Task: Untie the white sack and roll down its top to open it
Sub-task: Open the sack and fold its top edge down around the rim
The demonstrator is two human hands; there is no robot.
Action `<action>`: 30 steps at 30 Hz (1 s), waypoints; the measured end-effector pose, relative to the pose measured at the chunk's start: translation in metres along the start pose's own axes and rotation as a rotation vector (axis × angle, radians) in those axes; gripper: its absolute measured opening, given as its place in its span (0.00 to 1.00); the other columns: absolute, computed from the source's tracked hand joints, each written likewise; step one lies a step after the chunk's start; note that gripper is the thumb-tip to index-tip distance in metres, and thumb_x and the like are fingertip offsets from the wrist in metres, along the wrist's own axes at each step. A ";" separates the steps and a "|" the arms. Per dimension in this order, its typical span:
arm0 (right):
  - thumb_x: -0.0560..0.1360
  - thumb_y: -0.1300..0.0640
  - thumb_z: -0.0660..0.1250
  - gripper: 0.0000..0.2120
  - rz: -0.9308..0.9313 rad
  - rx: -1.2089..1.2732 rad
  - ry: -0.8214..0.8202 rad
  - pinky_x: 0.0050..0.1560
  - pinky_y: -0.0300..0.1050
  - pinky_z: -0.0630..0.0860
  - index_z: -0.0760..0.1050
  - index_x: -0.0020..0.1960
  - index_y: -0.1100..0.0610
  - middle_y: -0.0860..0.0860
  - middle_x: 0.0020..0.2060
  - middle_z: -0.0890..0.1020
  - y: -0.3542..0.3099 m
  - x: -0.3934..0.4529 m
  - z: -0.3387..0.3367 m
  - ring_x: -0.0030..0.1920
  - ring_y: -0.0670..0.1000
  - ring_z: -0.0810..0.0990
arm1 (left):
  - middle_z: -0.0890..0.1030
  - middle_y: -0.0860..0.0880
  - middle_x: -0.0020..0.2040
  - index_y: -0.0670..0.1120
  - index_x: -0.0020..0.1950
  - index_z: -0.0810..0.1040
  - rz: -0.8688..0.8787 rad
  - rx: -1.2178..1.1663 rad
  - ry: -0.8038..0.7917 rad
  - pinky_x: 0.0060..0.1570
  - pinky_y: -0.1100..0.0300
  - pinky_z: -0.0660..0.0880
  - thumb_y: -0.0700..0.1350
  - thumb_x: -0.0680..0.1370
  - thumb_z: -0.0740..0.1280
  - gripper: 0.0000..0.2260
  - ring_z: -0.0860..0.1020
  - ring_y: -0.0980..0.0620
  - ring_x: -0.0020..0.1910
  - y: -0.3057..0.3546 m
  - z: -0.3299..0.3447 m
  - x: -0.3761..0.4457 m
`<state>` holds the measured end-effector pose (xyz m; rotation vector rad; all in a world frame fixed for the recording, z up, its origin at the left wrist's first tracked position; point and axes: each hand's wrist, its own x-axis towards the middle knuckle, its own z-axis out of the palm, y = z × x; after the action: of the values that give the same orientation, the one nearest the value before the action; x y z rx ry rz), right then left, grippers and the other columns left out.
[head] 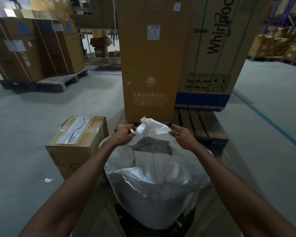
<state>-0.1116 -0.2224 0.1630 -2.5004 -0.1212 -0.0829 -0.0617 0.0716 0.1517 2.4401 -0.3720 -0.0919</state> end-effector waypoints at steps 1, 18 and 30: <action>0.83 0.52 0.64 0.05 -0.018 -0.041 0.054 0.47 0.47 0.73 0.69 0.50 0.46 0.48 0.50 0.77 -0.002 0.003 0.003 0.50 0.51 0.76 | 0.79 0.44 0.58 0.45 0.58 0.78 -0.011 0.052 0.022 0.47 0.56 0.71 0.42 0.82 0.64 0.06 0.76 0.48 0.52 0.001 0.003 0.004; 0.80 0.48 0.68 0.13 0.351 0.049 0.067 0.56 0.54 0.80 0.78 0.58 0.56 0.55 0.58 0.82 -0.011 0.111 0.043 0.56 0.56 0.80 | 0.70 0.40 0.72 0.49 0.78 0.58 -0.060 0.337 0.097 0.70 0.43 0.69 0.56 0.77 0.68 0.33 0.70 0.39 0.70 0.009 0.037 0.085; 0.81 0.56 0.68 0.08 0.327 0.273 0.011 0.57 0.55 0.82 0.81 0.58 0.58 0.57 0.56 0.84 0.019 0.108 0.069 0.54 0.55 0.82 | 0.71 0.42 0.71 0.47 0.71 0.72 -0.132 0.502 0.108 0.73 0.39 0.60 0.50 0.76 0.65 0.24 0.66 0.39 0.71 -0.011 0.039 0.089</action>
<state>-0.0005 -0.1892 0.1061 -2.2144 0.2637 0.0529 0.0201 0.0304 0.1170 2.9496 -0.2000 0.0881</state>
